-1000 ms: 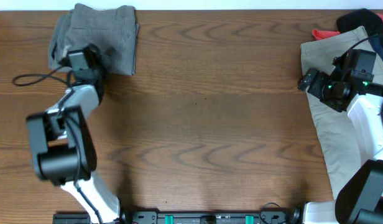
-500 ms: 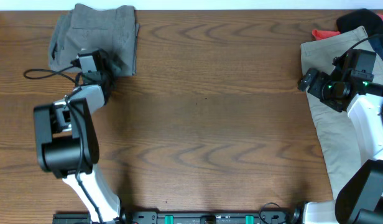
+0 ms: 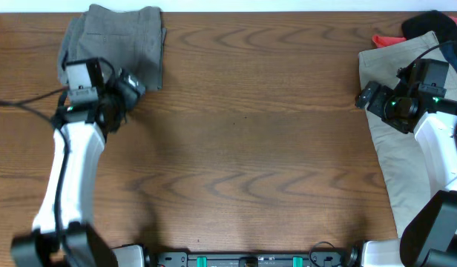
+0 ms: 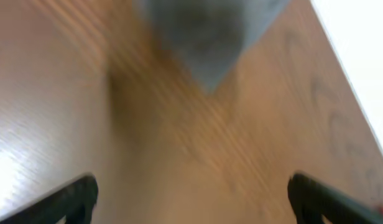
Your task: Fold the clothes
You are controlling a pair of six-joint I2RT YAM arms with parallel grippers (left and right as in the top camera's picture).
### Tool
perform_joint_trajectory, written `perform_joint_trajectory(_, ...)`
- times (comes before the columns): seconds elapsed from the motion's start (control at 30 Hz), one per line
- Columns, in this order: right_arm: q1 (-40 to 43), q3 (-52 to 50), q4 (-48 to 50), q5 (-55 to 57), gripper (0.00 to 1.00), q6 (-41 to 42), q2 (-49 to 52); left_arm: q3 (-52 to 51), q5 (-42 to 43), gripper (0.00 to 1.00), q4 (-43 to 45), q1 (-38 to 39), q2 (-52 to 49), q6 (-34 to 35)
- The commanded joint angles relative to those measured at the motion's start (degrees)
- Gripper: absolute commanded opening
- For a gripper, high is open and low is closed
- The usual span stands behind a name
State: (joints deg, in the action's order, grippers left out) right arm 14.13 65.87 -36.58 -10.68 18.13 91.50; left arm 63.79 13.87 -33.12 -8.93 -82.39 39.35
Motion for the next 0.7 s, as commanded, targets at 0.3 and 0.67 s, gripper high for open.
perform_joint_trajectory(0.3,0.07,0.66,-0.09,-0.04,0.99,-1.03,0.11,-3.87,0.74,0.98,-27.93,0.35,27.41,-13.35)
perform_joint_trajectory(0.67,0.07,0.66,-0.09,-0.04,0.99,-1.03,0.11,-15.93,2.4,0.98,-29.62,4.31,53.09,-7.37)
